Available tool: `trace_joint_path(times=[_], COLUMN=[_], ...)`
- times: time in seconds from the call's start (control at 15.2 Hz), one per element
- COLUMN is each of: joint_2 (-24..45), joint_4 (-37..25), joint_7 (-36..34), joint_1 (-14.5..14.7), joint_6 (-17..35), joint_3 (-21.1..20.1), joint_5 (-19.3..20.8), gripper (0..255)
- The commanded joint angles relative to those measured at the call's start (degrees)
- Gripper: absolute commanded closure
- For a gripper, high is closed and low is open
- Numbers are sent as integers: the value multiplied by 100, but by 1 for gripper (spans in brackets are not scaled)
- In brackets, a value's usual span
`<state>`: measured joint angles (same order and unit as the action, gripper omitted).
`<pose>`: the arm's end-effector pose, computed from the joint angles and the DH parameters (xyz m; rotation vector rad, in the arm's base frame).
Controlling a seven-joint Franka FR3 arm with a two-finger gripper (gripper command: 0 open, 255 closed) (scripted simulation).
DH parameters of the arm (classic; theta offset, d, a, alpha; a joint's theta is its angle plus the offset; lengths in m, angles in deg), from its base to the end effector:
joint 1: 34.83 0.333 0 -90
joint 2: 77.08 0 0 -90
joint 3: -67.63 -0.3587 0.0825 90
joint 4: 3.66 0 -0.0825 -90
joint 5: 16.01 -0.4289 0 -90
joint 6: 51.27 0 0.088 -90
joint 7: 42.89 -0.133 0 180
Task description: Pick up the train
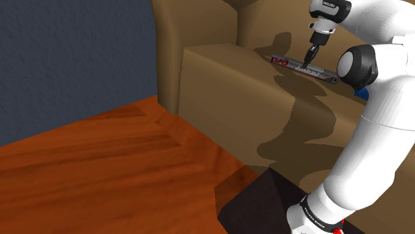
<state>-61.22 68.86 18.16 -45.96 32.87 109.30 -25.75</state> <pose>0.4746 -0.4676 0.6487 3.1279 0.2813 -0.0245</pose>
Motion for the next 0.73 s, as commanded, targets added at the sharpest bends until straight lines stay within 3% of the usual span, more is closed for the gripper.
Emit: trace_joint_path(times=[0.0,0.4,0.66], joint_2=[4,7,206], joint_4=[9,-2,-580], joint_7=[2,0,49], joint_1=[0,-1,-172], joint_6=[5,-2,-415], joint_3=[-1,-1,2], joint_5=[1,-2,-142], gripper=[255,255,255])
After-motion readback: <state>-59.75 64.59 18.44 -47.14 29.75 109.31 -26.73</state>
